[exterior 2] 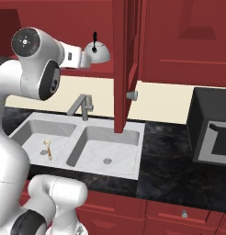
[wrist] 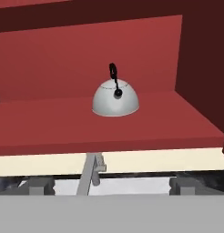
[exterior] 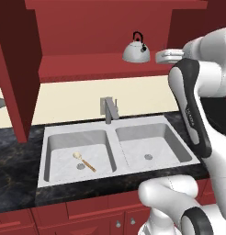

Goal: Open the cabinet, pick the kettle from the cabinet, and place it in the sink.

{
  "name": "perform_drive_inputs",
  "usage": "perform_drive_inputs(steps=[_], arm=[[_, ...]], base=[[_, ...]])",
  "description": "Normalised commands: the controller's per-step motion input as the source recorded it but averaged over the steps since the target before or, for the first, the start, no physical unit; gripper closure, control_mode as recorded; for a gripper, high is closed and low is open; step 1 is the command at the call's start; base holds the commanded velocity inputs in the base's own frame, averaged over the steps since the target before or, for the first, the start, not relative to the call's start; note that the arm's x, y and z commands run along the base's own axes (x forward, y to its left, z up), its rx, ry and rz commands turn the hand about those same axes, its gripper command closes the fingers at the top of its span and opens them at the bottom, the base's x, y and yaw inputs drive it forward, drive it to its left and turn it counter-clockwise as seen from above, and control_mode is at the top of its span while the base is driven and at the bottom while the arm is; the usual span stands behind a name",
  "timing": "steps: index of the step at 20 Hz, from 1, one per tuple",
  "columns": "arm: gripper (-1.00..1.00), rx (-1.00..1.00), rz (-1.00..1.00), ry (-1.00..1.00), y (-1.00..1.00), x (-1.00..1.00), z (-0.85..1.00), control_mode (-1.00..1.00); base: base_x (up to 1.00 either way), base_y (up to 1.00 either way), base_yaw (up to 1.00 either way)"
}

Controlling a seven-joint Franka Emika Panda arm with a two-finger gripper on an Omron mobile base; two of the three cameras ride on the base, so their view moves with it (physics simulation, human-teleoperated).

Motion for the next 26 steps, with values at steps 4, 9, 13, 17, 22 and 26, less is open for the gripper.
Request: perform_drive_inputs(steps=[4,9,13,17,22,26], arm=[[-1.00,0.00,0.00,0.00,-0.01,0.48,0.12,-1.00],[-1.00,0.00,0.02,0.00,0.00,0.46,0.09,-1.00],[-1.00,0.00,0.03,0.00,-0.01,0.50,0.01,-1.00],[-1.00,0.00,0.01,0.00,0.00,0.48,0.00,-1.00],[-1.00,0.00,0.01,-0.04,0.00,0.45,0.01,-1.00],[-1.00,0.00,0.00,-0.12,0.01,0.34,-0.01,-1.00]], base=[[0.00,0.00,0.00],[0.00,0.00,0.00],[0.00,0.00,0.00],[0.00,0.00,0.00],[0.00,0.00,0.00],[0.00,0.00,0.00]])
